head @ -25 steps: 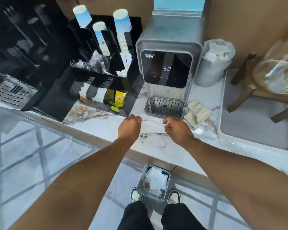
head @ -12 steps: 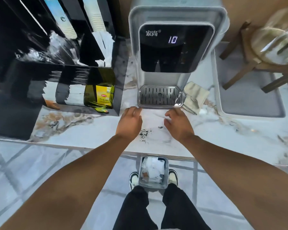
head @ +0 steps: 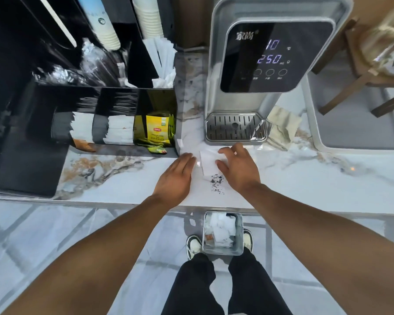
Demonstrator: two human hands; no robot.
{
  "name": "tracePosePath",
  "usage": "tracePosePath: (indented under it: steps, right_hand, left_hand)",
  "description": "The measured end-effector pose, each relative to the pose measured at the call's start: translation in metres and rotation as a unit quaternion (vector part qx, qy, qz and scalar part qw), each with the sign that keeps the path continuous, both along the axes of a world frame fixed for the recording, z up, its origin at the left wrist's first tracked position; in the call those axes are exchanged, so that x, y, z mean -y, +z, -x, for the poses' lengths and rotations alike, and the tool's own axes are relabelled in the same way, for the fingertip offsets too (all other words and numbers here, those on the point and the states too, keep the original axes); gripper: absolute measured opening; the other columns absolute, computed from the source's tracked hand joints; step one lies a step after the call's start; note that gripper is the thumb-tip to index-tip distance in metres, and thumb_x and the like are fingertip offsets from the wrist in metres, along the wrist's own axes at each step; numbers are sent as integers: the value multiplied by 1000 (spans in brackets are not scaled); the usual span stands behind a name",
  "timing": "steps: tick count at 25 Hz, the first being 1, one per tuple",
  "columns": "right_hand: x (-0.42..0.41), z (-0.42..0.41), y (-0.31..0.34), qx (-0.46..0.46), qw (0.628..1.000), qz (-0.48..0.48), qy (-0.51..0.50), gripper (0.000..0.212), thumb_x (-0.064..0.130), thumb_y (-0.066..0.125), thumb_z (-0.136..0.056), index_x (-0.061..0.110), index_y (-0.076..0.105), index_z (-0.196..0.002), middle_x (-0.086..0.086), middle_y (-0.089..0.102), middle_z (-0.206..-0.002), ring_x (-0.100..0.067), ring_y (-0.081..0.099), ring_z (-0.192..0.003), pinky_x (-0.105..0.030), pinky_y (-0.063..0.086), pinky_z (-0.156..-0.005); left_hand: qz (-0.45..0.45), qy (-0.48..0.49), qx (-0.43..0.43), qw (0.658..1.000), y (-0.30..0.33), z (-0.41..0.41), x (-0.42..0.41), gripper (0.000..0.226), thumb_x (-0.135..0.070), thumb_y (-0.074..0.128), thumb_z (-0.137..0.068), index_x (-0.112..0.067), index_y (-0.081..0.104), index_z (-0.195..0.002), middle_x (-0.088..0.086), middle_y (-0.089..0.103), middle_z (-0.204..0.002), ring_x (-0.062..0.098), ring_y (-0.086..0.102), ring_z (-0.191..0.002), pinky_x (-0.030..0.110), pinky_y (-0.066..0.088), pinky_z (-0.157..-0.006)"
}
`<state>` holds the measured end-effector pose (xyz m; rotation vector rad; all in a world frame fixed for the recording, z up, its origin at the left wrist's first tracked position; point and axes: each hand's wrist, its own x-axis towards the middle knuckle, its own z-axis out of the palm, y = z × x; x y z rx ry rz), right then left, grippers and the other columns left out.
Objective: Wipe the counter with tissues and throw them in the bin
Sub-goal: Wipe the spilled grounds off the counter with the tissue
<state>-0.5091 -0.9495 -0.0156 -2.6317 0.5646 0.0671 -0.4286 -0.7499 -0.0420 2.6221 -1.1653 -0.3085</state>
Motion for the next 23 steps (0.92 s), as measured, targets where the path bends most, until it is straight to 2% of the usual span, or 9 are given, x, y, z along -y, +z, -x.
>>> tracePosePath:
  steps: [3, 6, 9, 13, 19, 23]
  right_hand:
    - [-13, -9, -6, -11, 999, -17, -43, 24, 32, 55, -98, 20, 60, -117, -9, 48, -119, -31, 51, -106, -40, 51, -86]
    - [-18, -18, -9, 2, 996, -59, -60, 15, 22, 55, -98, 15, 63, -108, -9, 53, -111, -33, 59, -93, -39, 52, -81]
    - [-21, -17, -11, 20, 995, -90, -22, 11, 13, 58, -95, 10, 67, -101, -9, 58, -103, -28, 61, -86, -35, 49, -81]
    - [-8, -16, -5, -16, 992, -117, 48, 7, 9, 64, -90, 12, 70, -94, 0, 55, -89, -17, 57, -81, -30, 47, -81]
    - [-12, -40, -4, 16, 990, -129, 47, 14, 9, 63, -89, 15, 72, -99, -2, 62, -93, -8, 54, -76, -19, 42, -75]
    - [-31, -38, -8, 27, 978, -136, 157, 15, 4, 63, -89, 10, 74, -96, -6, 61, -95, -12, 54, -77, -18, 39, -79]
  left_hand:
    - [-2, -11, -9, 1000, -7, -4, -7, 62, 4, 46, -93, -7, 30, -152, 10, 27, -162, 27, 24, -150, 34, 23, -118]
    - [6, -22, 2, 1000, -12, -4, -8, 61, 6, 46, -92, -4, 32, -151, 12, 28, -161, 28, 25, -150, 33, 20, -119]
    - [35, -21, 15, 999, -14, -3, -9, 57, 9, 52, -89, 1, 43, -145, 16, 39, -155, 31, 35, -145, 35, 23, -117]
    - [60, -26, 18, 998, -14, -3, -9, 52, 9, 53, -89, 3, 48, -140, 18, 45, -151, 33, 40, -142, 40, 28, -118]
    - [64, 4, 8, 998, -16, 0, -10, 57, 7, 51, -90, 2, 41, -145, 17, 39, -155, 33, 37, -143, 40, 33, -117]
    - [95, 34, 20, 995, -17, 3, -11, 56, 11, 54, -84, 4, 46, -139, 23, 51, -140, 37, 46, -131, 44, 37, -113]
